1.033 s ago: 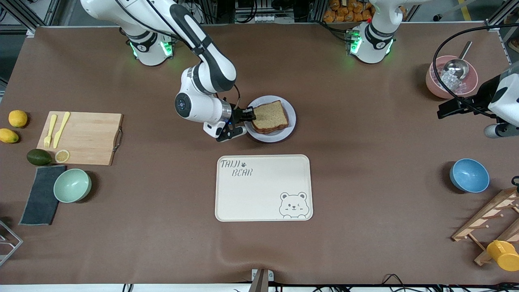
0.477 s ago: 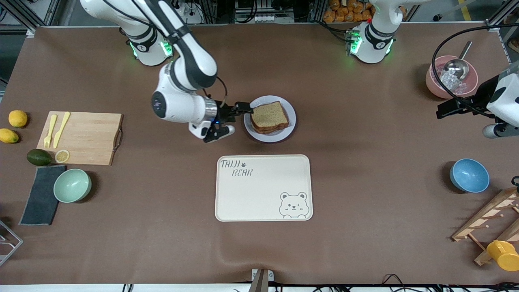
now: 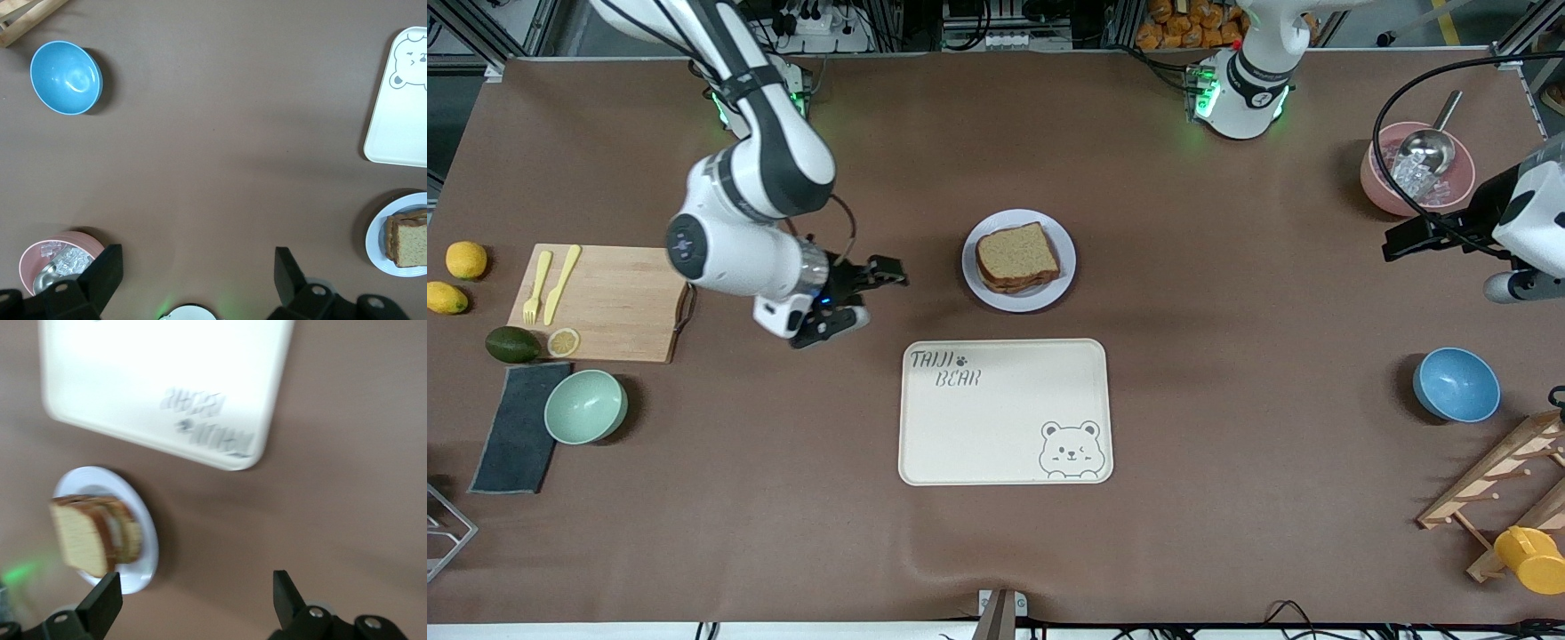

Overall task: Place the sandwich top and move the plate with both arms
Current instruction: 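Withdraw the right gripper while the left gripper reaches toward the plate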

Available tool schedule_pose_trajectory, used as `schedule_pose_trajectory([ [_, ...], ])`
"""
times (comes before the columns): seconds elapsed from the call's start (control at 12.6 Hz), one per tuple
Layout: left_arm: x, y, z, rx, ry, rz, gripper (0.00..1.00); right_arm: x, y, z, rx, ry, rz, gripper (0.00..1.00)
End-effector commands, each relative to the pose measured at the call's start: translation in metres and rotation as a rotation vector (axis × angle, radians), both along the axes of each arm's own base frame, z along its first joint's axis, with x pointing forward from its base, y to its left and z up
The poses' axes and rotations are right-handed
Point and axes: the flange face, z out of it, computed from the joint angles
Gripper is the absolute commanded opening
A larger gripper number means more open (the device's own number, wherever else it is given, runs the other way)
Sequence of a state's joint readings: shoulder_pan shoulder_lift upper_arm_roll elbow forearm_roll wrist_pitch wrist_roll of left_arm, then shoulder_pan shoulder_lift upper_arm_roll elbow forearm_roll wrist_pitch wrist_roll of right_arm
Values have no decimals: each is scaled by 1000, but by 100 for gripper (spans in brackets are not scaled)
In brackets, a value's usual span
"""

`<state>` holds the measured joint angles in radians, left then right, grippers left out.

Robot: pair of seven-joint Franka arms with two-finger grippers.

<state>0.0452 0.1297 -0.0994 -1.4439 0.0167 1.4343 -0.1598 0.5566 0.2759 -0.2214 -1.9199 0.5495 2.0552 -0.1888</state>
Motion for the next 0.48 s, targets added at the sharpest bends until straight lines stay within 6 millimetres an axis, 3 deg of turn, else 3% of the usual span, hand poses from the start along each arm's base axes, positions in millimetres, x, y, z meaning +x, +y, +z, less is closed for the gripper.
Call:
schedule_pose_trajectory([
  [0.0, 0, 0, 2, 12, -13, -6, 100, 13, -52, 26, -71, -25, -17, 100],
  [0.08, 0, -1, 3, 9, -14, -6, 100, 15, -76, 35, -93, -16, -34, 100],
  [0.16, 0, -1, 3, 9, -14, -4, 100, 19, -104, 57, -117, -40, -52, 100],
  [0.32, 0, -6, 1, 7, -11, -3, 100, 19, -136, 101, -204, -54, -14, 100],
  [0.4, 0, -6, 1, 7, -11, -3, 100, 20, -168, 120, -229, -34, -39, 100],
])
